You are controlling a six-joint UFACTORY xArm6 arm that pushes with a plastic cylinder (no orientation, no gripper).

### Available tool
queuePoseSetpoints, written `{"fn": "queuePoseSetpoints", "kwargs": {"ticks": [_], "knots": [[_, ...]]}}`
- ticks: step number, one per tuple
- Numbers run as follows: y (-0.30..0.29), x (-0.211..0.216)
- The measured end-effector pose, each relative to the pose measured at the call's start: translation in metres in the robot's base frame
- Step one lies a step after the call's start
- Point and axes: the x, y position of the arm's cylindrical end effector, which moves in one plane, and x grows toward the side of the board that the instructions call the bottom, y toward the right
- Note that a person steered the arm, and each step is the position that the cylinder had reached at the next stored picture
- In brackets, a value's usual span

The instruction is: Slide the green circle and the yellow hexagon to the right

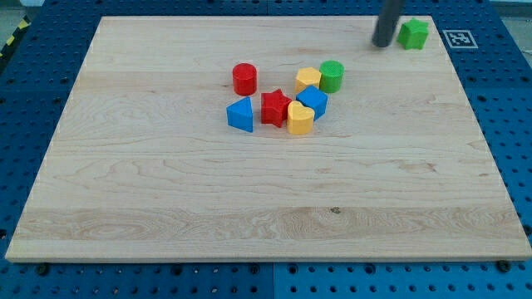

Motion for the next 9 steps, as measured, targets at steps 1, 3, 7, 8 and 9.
{"fn": "queuePoseSetpoints", "kwargs": {"ticks": [1,3,7,8,9], "knots": [[-0.067,0.0],[-0.16,0.047],[-0.094,0.1],[-0.073,0.092],[-0.048,0.091]]}}
